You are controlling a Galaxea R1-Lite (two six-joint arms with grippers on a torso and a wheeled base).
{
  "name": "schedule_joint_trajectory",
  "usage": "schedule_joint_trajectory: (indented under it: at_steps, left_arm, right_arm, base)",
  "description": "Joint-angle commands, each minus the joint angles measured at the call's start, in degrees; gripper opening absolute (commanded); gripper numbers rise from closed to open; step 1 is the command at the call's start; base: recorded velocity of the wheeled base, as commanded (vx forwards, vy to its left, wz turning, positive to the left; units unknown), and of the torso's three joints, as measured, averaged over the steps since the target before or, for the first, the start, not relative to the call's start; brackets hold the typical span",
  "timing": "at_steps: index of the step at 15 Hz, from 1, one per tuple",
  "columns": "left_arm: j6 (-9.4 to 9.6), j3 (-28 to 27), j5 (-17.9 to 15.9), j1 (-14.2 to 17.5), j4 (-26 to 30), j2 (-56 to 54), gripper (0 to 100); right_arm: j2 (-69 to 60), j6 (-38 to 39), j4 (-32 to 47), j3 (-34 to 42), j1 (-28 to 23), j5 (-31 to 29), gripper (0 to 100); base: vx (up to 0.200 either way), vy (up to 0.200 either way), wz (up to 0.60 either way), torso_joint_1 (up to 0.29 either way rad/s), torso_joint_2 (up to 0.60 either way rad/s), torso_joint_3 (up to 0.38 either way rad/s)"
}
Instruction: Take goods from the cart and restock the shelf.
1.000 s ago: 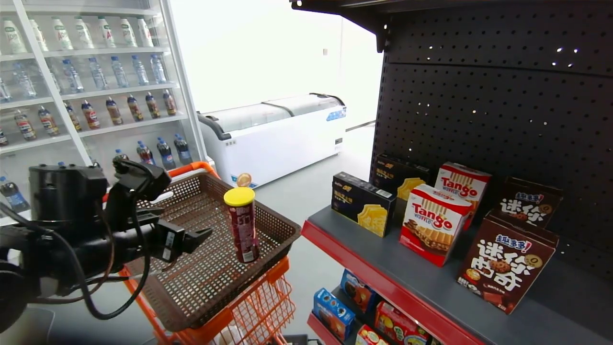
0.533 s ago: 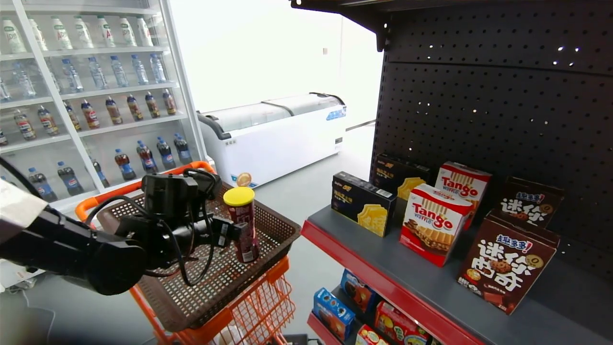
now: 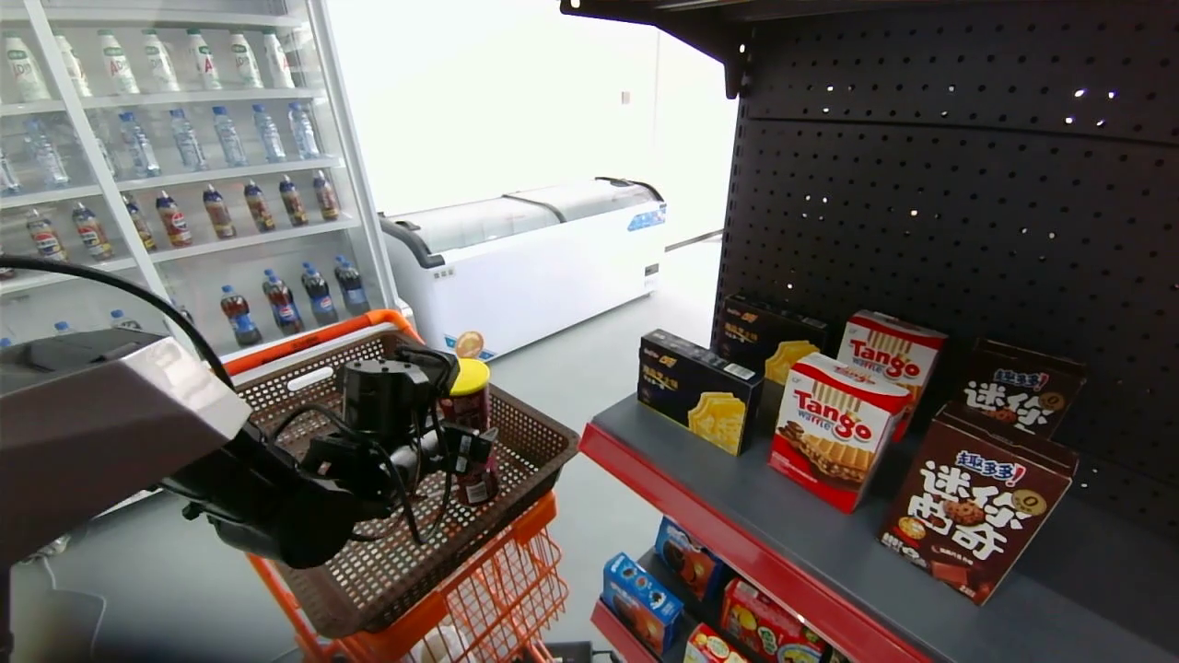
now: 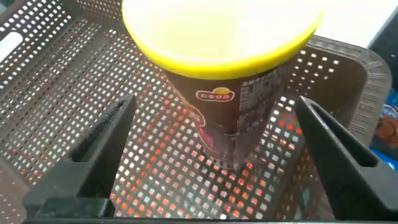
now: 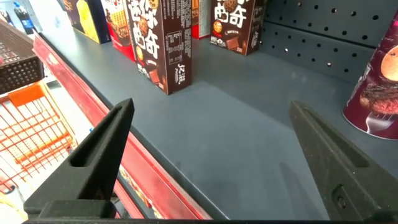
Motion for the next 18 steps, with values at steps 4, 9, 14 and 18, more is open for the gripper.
schedule_joint_trajectory:
  at_steps: [4, 9, 14, 18]
  left_arm:
    - [-0.09, 0.04, 3.66, -0.05, -8.26, 7.26, 100]
    - [-0.09, -0.40, 3.66, -0.13, -9.93, 9.54, 100]
    - [0.52, -0.66, 6.21, -0.49, -10.63, 9.89, 0]
    - [-0.09, -0.66, 6.39, -1.72, -9.23, 5.68, 0]
  right_arm:
    - [0.07, -0.04, -0.02, 0.00, -0.05, 0.01, 100]
    - [0.07, -0.04, -0.02, 0.00, 0.04, 0.01, 100]
    - [0.07, -0.04, -0.02, 0.00, 0.04, 0.01, 100]
    - [0.07, -0.04, -0.02, 0.00, -0.05, -0.08, 100]
  base:
    - [0.000, 0.000, 0.00, 0.000, 0.00, 0.000]
    - [0.000, 0.000, 0.00, 0.000, 0.00, 0.000]
    - [0.000, 0.000, 0.00, 0.000, 0.00, 0.000]
    - [0.000, 0.000, 0.00, 0.000, 0.00, 0.000]
